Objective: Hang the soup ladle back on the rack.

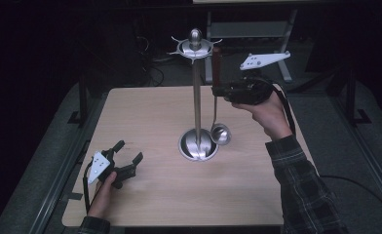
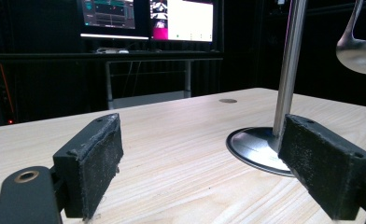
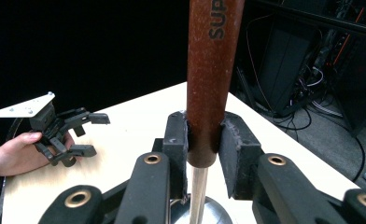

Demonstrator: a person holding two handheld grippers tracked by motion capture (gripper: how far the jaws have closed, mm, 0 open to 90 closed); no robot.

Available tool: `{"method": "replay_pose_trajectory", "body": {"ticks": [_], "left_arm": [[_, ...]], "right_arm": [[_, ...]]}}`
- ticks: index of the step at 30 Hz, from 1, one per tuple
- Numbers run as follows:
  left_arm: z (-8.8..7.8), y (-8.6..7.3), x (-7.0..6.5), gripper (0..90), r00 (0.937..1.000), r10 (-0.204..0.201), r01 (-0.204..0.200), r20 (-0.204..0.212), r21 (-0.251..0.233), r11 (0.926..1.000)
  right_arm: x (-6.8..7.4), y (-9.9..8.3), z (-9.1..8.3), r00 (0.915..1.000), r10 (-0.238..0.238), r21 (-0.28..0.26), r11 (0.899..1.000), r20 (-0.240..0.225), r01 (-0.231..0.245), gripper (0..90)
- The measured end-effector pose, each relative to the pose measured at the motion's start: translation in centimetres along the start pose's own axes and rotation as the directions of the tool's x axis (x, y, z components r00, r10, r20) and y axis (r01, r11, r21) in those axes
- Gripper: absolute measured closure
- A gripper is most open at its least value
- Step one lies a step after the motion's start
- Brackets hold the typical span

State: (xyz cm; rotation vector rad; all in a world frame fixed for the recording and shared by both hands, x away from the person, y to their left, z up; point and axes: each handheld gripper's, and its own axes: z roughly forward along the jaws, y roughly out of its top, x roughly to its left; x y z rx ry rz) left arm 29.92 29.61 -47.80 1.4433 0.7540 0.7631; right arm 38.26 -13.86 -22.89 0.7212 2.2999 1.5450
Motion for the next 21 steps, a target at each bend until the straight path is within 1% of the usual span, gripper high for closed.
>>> {"method": "replay_pose_trajectory", "body": {"ticks": [3,7,12,16,17,21], "left_arm": [[0.0,0.0,0.0,13.3,1.0,0.001,-0.001,0.0,0.001,1.0],[0.0,0.0,0.0,13.3,1.0,0.0,0.0,-0.001,0.001,1.0],[0.0,0.0,0.0,13.3,1.0,0.001,-0.001,-0.001,0.001,1.0],[0.0,0.0,0.0,13.3,1.0,0.001,-0.001,-0.001,0.001,1.0],[0.0,0.0,0.0,13.3,1.0,0.001,-0.001,-0.001,0.001,1.0],[0.0,0.0,0.0,13.3,1.0,0.0,0.0,-0.001,-0.001,1.0]], "right_arm": [[0.0,0.0,0.0,1.0,-0.002,0.001,1.0,-0.008,0.002,71.3],[-0.1,-0.2,-0.3,0.9998,-0.001,-0.004,1.0,-0.017,0.001,66.9],[0.1,-1.1,-0.7,0.9999,0.008,-0.007,1.0,-0.015,-0.008,62.2],[0.3,-2.3,-0.9,0.9998,0.015,0.008,1.0,0.008,-0.015,54.2],[0.3,-2.8,-0.9,0.9997,0.016,0.015,1.0,0.021,-0.016,51.4],[0.4,-4.2,-1.1,0.9986,0.017,0.032,0.999,0.05,-0.019,45.4]]}}
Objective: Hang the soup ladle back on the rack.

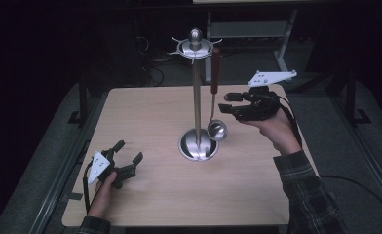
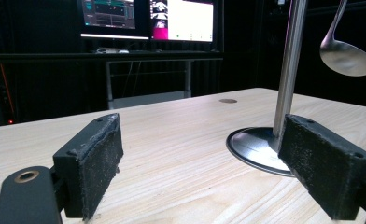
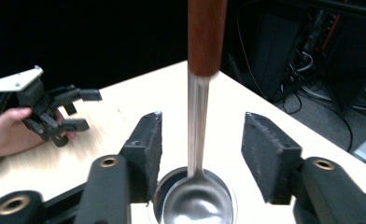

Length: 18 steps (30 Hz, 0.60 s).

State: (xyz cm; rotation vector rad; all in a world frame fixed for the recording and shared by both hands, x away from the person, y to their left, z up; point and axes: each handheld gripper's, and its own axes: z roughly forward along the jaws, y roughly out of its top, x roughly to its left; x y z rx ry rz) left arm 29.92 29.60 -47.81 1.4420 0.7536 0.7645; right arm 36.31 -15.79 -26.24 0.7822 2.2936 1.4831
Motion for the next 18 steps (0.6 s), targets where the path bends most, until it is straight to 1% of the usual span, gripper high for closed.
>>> {"method": "replay_pose_trajectory", "body": {"ticks": [4,6,8,11,13,15,17,18], "left_arm": [[0.0,0.0,0.0,13.3,1.0,0.001,-0.001,0.0,-0.002,1.0],[0.0,0.0,0.0,13.3,1.0,0.001,-0.001,0.0,-0.002,1.0],[0.0,0.0,0.0,13.3,1.0,0.001,-0.001,0.0,-0.001,1.0],[0.0,0.0,0.0,13.2,1.0,-0.001,0.001,-0.008,0.002,1.0],[0.0,0.0,0.0,13.3,0.9999,0.006,-0.006,-0.012,0.011,0.9999],[0.0,0.0,0.0,13.2,0.9999,0.008,-0.007,-0.009,0.009,0.9999],[0.0,0.0,0.0,13.2,0.9999,0.008,-0.008,-0.009,0.007,0.9999],[0.0,0.0,-0.1,13.3,0.9999,-0.003,0.003,-0.01,0.003,1.0]], "right_arm": [[0.0,-1.3,-0.3,0.9997,0.018,0.013,1.0,0.014,-0.018,41.0],[-0.1,-1.9,-0.4,0.9996,0.022,0.013,1.0,0.02,-0.022,39.3],[-0.2,-2.7,-0.5,0.999,0.036,0.015,0.999,0.027,-0.037,37.9],[-0.5,-3.9,-0.7,0.9976,0.059,0.015,0.998,0.036,-0.06,36.2],[-0.7,-4.9,-0.8,0.9966,0.07,0.023,0.997,0.045,-0.071,35.3],[-1.0,-5.9,-0.8,0.995,0.084,0.035,0.996,0.053,-0.086,33.6],[-1.2,-7.1,-0.8,0.9936,0.088,0.05,0.995,0.07,-0.092,32.7],[-1.3,-7.4,-0.8,0.9928,0.095,0.054,0.994,0.072,-0.099,32.3]]}}
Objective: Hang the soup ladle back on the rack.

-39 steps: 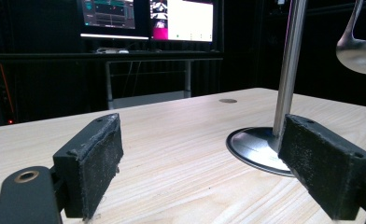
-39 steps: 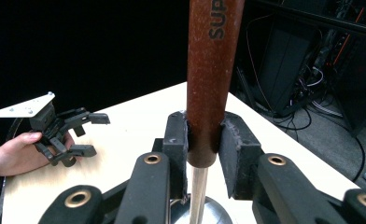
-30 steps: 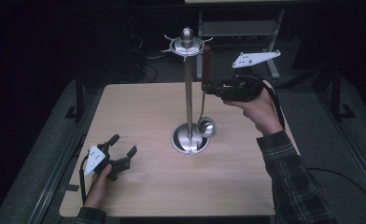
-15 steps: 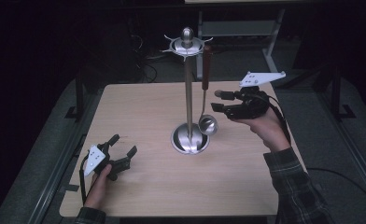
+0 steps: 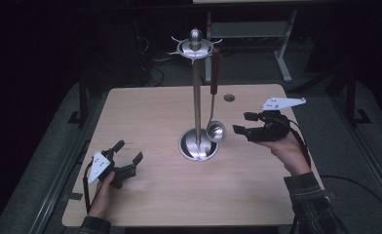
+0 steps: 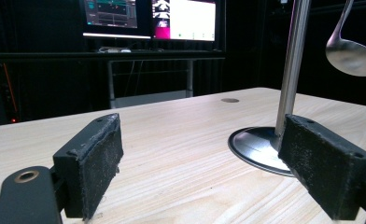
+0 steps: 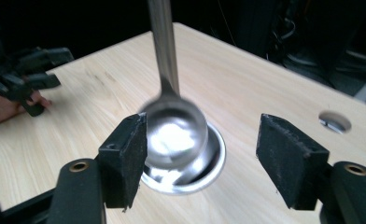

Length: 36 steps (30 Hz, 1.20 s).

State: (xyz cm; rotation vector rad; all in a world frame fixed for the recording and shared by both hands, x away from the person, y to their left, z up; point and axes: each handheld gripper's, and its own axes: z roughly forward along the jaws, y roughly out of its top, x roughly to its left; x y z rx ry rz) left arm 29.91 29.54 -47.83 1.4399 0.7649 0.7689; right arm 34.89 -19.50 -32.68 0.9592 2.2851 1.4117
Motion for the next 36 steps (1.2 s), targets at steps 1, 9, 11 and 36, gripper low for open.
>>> {"method": "replay_pose_trajectory", "body": {"ticks": [1,9,11,36], "left_arm": [[0.0,0.0,0.0,13.3,1.0,-0.001,0.001,0.0,-0.001,1.0],[0.0,0.0,0.0,13.2,1.0,0.005,-0.005,0.005,0.0,1.0],[-0.1,0.0,0.0,13.2,1.0,0.005,-0.005,0.007,0.001,1.0],[-0.1,0.0,0.0,13.3,0.9999,0.005,-0.005,0.011,0.0,1.0]], "right_arm": [[-0.2,-0.6,0.0,0.9999,0.015,0.002,1.0,0.003,-0.015,32.0],[-1.1,-3.7,0.2,0.9986,0.046,0.037,0.998,0.028,-0.047,29.6],[-1.2,-4.3,0.3,0.9981,0.045,0.049,0.998,0.043,-0.047,27.4],[-2.3,-13.1,0.0,0.984,0.078,0.088,0.992,0.16,-0.093,14.3]]}}
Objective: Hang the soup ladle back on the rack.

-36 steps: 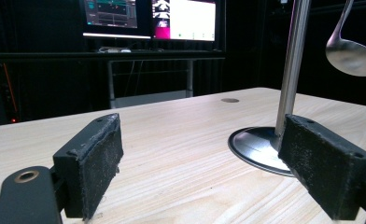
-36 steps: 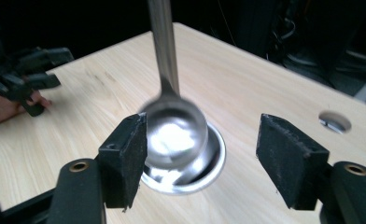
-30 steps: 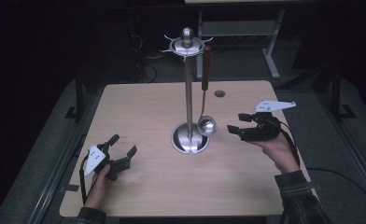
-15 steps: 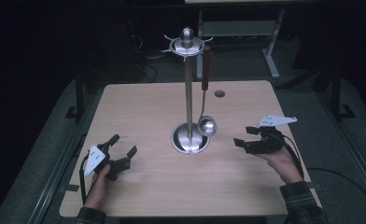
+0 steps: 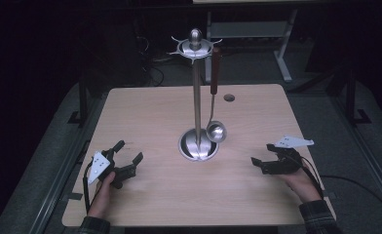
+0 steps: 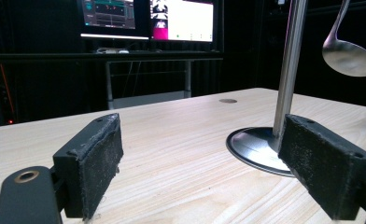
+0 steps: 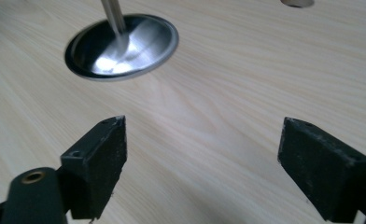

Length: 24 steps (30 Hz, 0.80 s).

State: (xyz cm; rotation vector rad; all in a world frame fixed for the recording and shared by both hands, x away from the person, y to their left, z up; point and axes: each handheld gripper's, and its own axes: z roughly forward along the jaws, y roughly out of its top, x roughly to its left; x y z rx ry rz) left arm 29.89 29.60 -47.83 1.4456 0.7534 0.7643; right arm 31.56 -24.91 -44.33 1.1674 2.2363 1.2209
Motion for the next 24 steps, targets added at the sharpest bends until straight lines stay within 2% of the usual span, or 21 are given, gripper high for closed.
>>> {"method": "replay_pose_trajectory", "body": {"ticks": [4,10,24], "left_arm": [[0.0,0.0,0.0,13.3,1.0,0.0,0.0,0.001,0.0,1.0],[0.0,0.0,0.0,13.2,1.0,0.002,-0.002,0.002,0.002,1.0],[0.0,0.0,0.0,13.3,1.0,0.002,-0.002,0.002,0.002,1.0]], "right_arm": [[-0.3,-1.0,0.2,0.9998,0.011,-0.009,1.0,0.014,-0.011,13.8],[-0.8,-1.8,0.8,0.999,0.006,0.005,1.0,0.044,-0.006,13.6],[-0.8,-2.2,1.3,0.9988,0.003,0.021,1.0,0.05,-0.004,13.5]]}}
